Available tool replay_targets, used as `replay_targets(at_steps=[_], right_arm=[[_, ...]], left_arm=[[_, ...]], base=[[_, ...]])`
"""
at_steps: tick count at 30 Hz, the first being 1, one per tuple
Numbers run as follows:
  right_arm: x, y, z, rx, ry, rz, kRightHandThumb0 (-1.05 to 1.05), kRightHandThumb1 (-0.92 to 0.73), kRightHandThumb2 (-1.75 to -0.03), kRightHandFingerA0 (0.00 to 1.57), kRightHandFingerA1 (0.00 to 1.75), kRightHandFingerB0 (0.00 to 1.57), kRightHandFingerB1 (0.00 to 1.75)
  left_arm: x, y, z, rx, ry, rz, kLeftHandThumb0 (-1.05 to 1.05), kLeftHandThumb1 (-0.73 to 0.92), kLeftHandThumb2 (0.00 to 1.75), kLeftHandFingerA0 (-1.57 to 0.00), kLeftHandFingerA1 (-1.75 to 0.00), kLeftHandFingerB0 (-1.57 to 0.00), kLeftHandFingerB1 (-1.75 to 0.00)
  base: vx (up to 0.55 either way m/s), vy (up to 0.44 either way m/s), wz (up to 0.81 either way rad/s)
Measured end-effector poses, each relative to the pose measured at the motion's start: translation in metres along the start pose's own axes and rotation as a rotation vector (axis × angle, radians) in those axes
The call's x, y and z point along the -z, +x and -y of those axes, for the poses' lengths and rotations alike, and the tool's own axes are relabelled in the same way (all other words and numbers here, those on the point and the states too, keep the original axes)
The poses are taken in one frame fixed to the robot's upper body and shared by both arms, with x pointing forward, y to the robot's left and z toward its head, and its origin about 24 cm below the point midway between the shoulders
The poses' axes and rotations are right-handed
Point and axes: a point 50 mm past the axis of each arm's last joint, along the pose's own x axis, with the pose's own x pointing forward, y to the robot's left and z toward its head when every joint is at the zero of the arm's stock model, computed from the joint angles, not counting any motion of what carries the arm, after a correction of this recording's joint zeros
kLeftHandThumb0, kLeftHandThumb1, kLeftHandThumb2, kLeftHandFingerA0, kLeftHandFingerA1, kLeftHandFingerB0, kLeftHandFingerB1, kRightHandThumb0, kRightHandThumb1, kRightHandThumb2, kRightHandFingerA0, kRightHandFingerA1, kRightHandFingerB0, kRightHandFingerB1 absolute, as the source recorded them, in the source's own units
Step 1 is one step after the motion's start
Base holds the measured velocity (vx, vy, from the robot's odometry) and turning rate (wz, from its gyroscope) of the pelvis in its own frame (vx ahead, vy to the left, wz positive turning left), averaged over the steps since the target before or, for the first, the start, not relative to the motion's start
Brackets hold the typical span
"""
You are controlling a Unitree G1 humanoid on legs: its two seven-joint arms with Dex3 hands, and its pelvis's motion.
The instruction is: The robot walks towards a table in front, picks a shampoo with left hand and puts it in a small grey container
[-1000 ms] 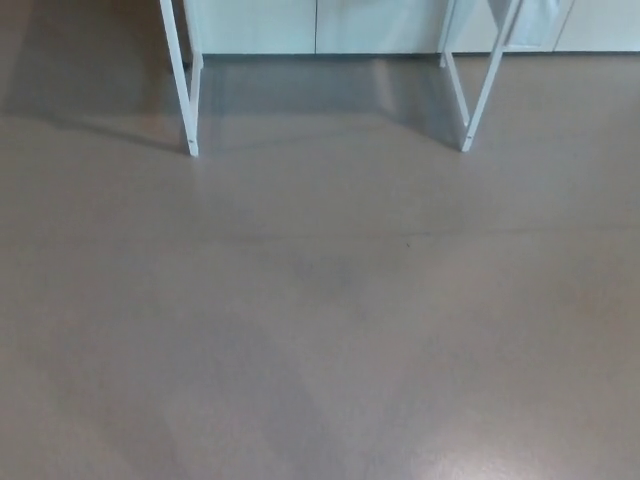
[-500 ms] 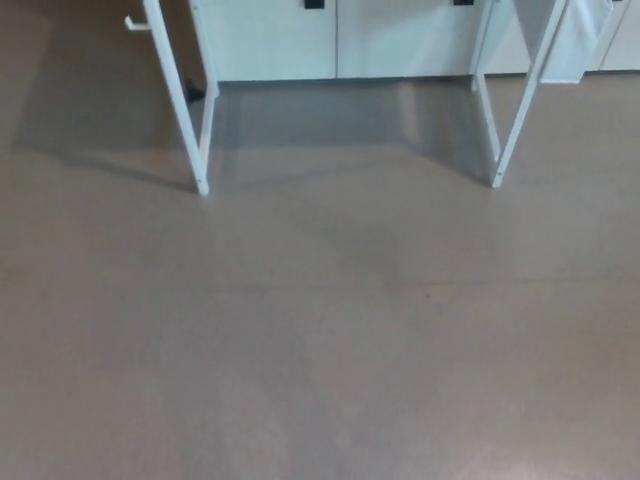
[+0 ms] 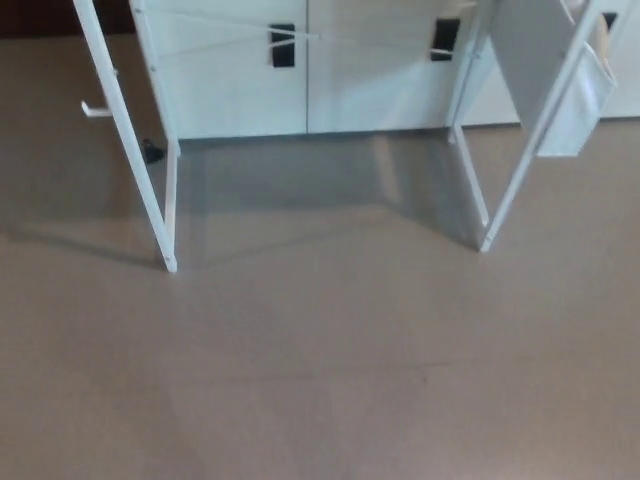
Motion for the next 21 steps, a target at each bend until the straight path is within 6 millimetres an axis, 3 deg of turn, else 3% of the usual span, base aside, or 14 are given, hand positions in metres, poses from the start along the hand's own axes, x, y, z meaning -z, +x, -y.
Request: replay_targets(at_steps=[10,21], right_arm=[[-0.003,0.001,-0.004,-0.011,-0.015,0.009,-0.23,-0.61,-0.58,0.72,0.48,0.5,0.4],[-0.003,0.001,-0.011,-0.036,-0.049,0.006,-0.23,-0.6,-0.58,0.77,0.49,0.52,0.41]], left_arm=[[0.006,-0.002,-0.002,-0.004,0.013,-0.02,-0.13,0.65,0.58,-0.54,-0.47,-0.43,-0.4],[0.0,0.0,0.0,0.002,0.028,-0.006,-0.13,0.65,0.59,-0.6,-0.48,-0.44,-0.4]], base=[[0.52,-0.068,0.23],[0.48,0.169,-0.29]])
